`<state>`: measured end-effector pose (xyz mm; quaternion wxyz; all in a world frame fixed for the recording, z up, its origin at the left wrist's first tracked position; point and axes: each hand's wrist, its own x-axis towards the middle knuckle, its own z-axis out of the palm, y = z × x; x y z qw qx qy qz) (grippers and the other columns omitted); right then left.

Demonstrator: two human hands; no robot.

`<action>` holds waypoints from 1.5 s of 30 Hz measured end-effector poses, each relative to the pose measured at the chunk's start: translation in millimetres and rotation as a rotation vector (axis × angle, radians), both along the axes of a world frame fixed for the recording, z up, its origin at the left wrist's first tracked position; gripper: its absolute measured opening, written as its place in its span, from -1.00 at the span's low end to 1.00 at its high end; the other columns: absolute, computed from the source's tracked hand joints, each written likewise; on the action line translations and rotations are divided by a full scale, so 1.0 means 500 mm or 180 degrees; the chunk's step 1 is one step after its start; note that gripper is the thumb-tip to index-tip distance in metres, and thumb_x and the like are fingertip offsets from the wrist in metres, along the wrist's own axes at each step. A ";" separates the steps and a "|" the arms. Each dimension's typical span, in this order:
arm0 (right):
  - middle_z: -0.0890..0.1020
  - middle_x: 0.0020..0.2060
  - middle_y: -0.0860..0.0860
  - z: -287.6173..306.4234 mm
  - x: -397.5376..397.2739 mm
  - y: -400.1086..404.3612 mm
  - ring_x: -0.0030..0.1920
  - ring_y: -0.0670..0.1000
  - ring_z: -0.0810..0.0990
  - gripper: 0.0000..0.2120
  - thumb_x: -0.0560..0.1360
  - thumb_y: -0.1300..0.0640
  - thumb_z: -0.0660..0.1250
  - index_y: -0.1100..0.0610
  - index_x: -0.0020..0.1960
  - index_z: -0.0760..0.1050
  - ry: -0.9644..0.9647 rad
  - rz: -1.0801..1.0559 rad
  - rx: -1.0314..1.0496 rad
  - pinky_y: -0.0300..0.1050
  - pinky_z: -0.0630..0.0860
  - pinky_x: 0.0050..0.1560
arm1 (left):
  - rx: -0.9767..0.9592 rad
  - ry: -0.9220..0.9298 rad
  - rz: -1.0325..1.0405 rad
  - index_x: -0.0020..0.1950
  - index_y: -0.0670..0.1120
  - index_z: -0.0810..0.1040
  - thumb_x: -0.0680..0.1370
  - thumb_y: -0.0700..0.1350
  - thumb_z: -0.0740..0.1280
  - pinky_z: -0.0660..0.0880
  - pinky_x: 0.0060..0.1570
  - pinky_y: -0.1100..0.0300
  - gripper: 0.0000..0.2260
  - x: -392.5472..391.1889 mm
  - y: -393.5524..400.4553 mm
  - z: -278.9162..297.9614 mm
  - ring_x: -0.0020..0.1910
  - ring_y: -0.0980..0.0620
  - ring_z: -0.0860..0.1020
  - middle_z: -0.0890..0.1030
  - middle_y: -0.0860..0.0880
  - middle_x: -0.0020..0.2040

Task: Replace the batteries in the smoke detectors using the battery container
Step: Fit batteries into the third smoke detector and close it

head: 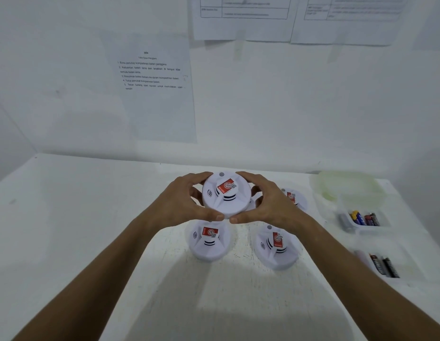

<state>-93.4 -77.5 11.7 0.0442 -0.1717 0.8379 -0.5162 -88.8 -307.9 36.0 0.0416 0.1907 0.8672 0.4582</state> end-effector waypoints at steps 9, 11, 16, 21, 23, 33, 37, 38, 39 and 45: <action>0.47 0.20 -0.12 -0.007 -0.015 -0.001 0.13 -0.09 0.49 -0.22 0.16 0.05 0.68 -0.33 0.22 0.36 0.0034 0.0011 -0.0029 -0.30 0.51 -0.05 | -0.0041 -0.0009 0.0017 0.31 0.19 0.48 0.20 0.06 0.64 0.53 -0.21 0.33 -0.29 -0.016 -0.003 -0.010 -0.13 0.08 0.63 0.58 0.19 0.13; 0.46 0.20 -0.11 -0.010 -0.020 -0.002 0.12 -0.09 0.49 -0.21 0.16 0.03 0.68 -0.31 0.24 0.36 0.0036 0.0001 0.0007 -0.34 0.51 -0.07 | -0.0019 0.0004 0.0007 0.29 0.20 0.48 0.21 0.04 0.64 0.52 -0.23 0.34 -0.31 -0.019 -0.004 -0.010 -0.15 0.09 0.62 0.59 0.19 0.13; 0.44 0.22 -0.10 -0.019 -0.032 -0.004 0.10 -0.07 0.50 -0.15 0.17 0.03 0.68 -0.18 0.35 0.35 0.0005 -0.0011 0.0090 -0.32 0.51 -0.06 | -0.0046 -0.0007 0.0065 0.26 0.26 0.44 0.21 0.04 0.64 0.52 -0.22 0.35 -0.32 -0.025 -0.006 -0.011 -0.14 0.08 0.62 0.58 0.20 0.13; 0.45 0.21 -0.12 -0.021 -0.042 -0.015 0.04 -0.21 0.48 -0.15 0.15 0.03 0.68 -0.20 0.33 0.35 0.0007 0.0030 0.0083 -0.31 0.46 -0.03 | -0.0105 -0.0010 0.0104 0.27 0.24 0.44 0.21 0.05 0.64 0.53 -0.19 0.33 -0.30 -0.035 -0.016 -0.018 -0.14 0.08 0.62 0.57 0.19 0.15; 0.44 0.20 -0.11 -0.019 -0.044 -0.020 0.02 -0.26 0.47 -0.15 0.15 0.07 0.69 -0.17 0.34 0.37 -0.0026 0.0062 0.0042 -0.30 0.45 -0.03 | -0.0148 -0.0007 0.0114 0.29 0.20 0.45 0.21 0.07 0.63 0.54 -0.20 0.33 -0.31 -0.040 -0.022 -0.022 -0.14 0.07 0.62 0.57 0.19 0.15; 0.44 0.12 -0.22 0.003 -0.102 -0.070 0.00 -0.28 0.44 -0.21 0.20 0.12 0.67 -0.18 0.30 0.36 -0.0046 0.0243 0.0233 -0.45 0.39 -0.09 | -0.0006 0.0072 0.0171 0.13 0.30 0.50 0.22 -0.02 0.64 0.51 -0.24 0.40 -0.42 -0.076 -0.063 -0.014 -0.16 0.22 0.59 0.61 0.25 0.02; 0.47 0.17 -0.12 -0.012 -0.131 -0.101 0.00 -0.24 0.45 -0.22 0.20 0.13 0.67 -0.16 0.29 0.37 -0.0122 0.0258 0.0316 -0.49 0.38 -0.12 | -0.0026 0.0014 0.0275 0.12 0.30 0.48 0.23 -0.03 0.64 0.51 -0.26 0.42 -0.43 -0.098 -0.087 -0.039 -0.17 0.24 0.60 0.60 0.27 0.01; 0.48 0.18 -0.09 -0.021 -0.138 -0.110 0.02 -0.22 0.46 -0.21 0.19 0.13 0.67 -0.12 0.31 0.39 -0.0124 0.0261 0.0361 -0.48 0.38 -0.10 | -0.0039 -0.0010 0.0307 0.14 0.26 0.49 0.22 -0.03 0.64 0.50 -0.26 0.43 -0.42 -0.104 -0.093 -0.050 -0.18 0.24 0.60 0.59 0.27 0.01; 0.48 0.20 -0.08 -0.030 -0.145 -0.118 0.04 -0.19 0.46 -0.20 0.19 0.13 0.68 -0.07 0.34 0.40 -0.0124 0.0265 0.0409 -0.47 0.37 -0.07 | -0.0064 -0.0038 0.0341 0.16 0.23 0.49 0.22 -0.03 0.65 0.50 -0.27 0.43 -0.40 -0.108 -0.099 -0.061 -0.18 0.24 0.60 0.59 0.26 0.03; 0.55 0.18 0.03 -0.082 -0.164 -0.164 0.05 -0.01 0.53 -0.22 0.16 0.17 0.68 0.07 0.32 0.46 -0.0169 0.0211 0.0569 -0.13 0.52 0.08 | -0.0270 -0.0208 0.0568 0.26 0.13 0.52 0.16 0.08 0.65 0.58 -0.16 0.30 -0.31 -0.134 -0.138 -0.137 -0.13 0.10 0.62 0.62 0.17 0.09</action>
